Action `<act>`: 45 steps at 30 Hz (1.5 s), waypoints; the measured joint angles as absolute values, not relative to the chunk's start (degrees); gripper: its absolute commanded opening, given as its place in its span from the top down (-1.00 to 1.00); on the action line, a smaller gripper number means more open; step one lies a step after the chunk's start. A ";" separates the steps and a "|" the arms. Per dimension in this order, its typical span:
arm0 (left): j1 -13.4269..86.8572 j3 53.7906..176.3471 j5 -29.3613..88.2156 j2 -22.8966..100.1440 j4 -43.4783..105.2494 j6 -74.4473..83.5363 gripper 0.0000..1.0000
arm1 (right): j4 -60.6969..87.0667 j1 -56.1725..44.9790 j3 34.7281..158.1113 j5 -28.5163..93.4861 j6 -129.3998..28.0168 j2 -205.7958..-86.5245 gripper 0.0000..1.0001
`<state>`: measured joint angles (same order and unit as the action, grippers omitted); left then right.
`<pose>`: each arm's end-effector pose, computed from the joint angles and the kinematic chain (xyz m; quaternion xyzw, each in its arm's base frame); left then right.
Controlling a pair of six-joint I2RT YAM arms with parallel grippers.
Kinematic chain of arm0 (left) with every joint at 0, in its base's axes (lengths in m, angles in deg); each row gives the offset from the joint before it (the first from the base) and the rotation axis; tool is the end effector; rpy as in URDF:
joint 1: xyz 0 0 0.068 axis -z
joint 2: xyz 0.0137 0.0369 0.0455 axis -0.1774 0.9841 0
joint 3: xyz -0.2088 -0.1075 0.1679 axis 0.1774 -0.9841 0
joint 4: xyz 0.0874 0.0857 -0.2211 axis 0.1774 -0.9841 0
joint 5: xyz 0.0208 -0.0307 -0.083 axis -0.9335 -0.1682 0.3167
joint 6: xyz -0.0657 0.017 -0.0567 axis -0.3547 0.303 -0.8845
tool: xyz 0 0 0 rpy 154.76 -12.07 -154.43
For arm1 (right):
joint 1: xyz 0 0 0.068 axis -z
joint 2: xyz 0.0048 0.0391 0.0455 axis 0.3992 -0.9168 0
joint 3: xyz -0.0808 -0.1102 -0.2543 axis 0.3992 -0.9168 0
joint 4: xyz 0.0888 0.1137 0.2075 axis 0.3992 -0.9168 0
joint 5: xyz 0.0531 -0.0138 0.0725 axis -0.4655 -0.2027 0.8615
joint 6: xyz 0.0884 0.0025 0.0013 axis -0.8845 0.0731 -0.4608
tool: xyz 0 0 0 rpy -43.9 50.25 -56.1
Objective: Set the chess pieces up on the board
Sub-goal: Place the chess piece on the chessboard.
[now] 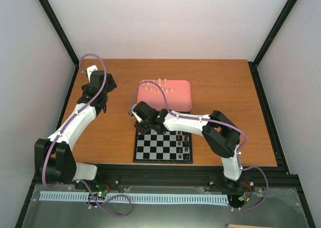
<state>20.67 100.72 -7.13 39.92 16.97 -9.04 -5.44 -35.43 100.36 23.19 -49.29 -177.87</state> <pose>0.3225 -0.0215 0.2938 -0.2278 0.8202 0.0556 0.5217 0.2347 0.3858 0.1721 -0.4223 0.8472 0.1599 0.2797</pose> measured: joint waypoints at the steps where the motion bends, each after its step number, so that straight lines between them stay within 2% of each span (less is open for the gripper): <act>1: 20.67 100.72 -7.11 39.99 16.97 -9.04 -0.99 | -5.29 -35.43 100.33 23.04 -49.29 -177.89 0.79; 45: 20.94 100.74 -6.93 41.17 16.99 -9.04 -0.99 | 0.07 -34.99 98.30 19.92 -49.26 -180.60 0.78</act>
<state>20.94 100.74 -6.93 41.17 16.99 -9.04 0.07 -34.99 98.30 19.92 -49.26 -180.60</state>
